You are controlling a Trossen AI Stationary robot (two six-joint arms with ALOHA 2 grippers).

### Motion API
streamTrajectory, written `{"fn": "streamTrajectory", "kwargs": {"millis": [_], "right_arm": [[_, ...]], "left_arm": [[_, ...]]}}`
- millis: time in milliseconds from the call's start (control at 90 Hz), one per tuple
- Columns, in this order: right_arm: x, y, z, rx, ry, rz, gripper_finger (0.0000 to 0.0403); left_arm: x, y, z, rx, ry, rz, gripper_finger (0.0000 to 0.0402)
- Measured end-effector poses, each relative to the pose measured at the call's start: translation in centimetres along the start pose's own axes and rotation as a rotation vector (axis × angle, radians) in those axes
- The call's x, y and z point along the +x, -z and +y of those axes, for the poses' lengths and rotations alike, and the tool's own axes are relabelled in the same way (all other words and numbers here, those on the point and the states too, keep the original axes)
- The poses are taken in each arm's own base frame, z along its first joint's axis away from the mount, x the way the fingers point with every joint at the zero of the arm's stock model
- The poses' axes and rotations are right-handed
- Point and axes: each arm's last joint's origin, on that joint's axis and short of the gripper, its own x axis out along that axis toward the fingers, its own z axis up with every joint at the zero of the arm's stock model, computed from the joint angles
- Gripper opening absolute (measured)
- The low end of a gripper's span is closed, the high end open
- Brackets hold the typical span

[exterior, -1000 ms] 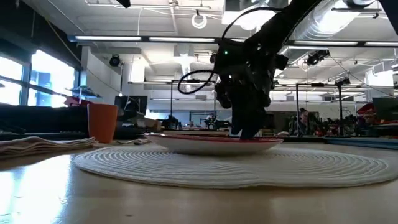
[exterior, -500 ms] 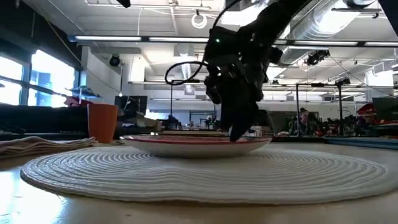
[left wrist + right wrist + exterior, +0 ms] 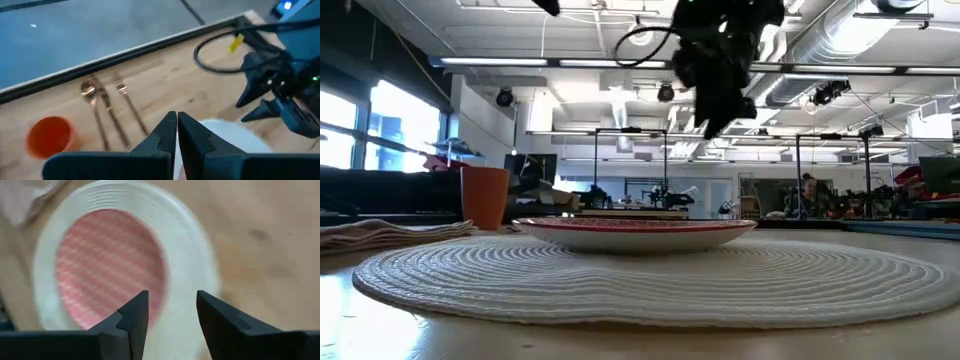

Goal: Set table place
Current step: Put the fork on top of the pink table napkin

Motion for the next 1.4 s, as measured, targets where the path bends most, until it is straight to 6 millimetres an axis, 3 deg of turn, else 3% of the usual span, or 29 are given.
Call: {"fn": "streamTrajectory", "kwargs": {"millis": [178,367,556,711,922,1400], "right_arm": [[-6.1,2.3,-2.8,0.052,0.17,-0.052,0.0145],[-11.7,5.1,-4.6,0.106,0.206,-0.171,0.0145],[-15.4,7.5,-5.5,0.117,0.256,-0.305,0.0145],[-16.6,8.2,-6.1,0.069,0.274,-0.348,0.0145],[-16.8,8.2,-6.6,-0.007,0.3,-0.34,0.0145],[-16.6,7.5,-6.9,-0.022,0.303,-0.385,0.0145]], "left_arm": [[8.2,-1.4,-0.6,-0.039,-0.086,0.068,0.0013],[16.7,-2.3,2.0,-0.058,-0.217,0.232,0.0054],[23.9,-1.5,4.6,-0.086,-0.292,0.392,0.0103],[28.9,0.6,6.1,-0.126,-0.316,0.534,0.0111],[32.0,2.6,7.0,-0.179,-0.336,0.632,0.0102],[34.2,4.1,7.5,-0.152,-0.374,0.645,0.0062]]}}
